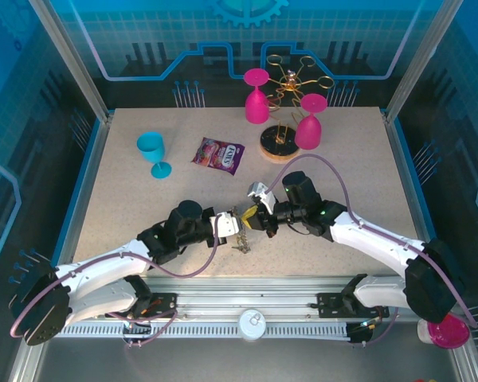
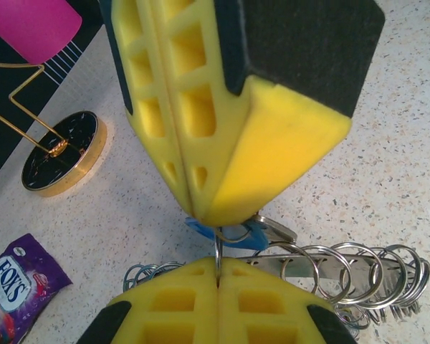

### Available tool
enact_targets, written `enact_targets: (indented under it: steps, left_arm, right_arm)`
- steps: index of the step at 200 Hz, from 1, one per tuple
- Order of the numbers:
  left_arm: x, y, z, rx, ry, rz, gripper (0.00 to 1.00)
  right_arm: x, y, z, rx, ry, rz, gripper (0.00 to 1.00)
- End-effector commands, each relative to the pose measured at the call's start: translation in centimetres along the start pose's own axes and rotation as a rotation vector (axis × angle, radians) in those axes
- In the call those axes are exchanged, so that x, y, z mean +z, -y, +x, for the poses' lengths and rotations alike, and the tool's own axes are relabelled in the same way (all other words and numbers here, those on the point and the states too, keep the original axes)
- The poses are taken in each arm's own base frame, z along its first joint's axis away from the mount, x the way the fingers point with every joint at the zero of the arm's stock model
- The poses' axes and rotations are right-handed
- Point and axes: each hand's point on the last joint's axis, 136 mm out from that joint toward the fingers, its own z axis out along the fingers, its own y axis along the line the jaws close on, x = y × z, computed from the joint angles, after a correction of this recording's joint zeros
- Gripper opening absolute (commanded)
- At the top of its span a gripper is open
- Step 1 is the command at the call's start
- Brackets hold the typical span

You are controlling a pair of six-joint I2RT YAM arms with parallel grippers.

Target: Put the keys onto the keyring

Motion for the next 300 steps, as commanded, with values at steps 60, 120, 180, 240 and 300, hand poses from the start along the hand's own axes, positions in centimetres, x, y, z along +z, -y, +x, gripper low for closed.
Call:
enact_targets:
  steps: [60,120,180,240,300]
  left_arm:
    - [-0.4,-0.3,-1.4,0.024,0.064,-0.024,0.0]
    - [-0.4,-0.3,-1.6,0.023,0.077,-0.02,0.0]
    - [-0.3,-0.9,-1.4,-0.023,0.063,-0.052,0.0]
    - [-0.1,-1.2,-0.8,-0.082,0.034,-0.07,0.0]
    - [0.0,-1.0,-1.0,-0.131,0.047,-0.052,0.0]
  right_arm:
    - [-0.3,0.8,-0.9,0.009,0.028,0.024,0.0]
    - [0.1,2.3,-0.6,0.04,0.007,0.094,0.0]
    - [-0.6,1.5,-1.0,0.05,0.058,0.037,0.0]
    - [-1.0,0.5,-0.9,0.07,0.074,-0.057,0.0]
    - [-0.3,0.7,-1.4,0.084,0.069,-0.078,0.0]
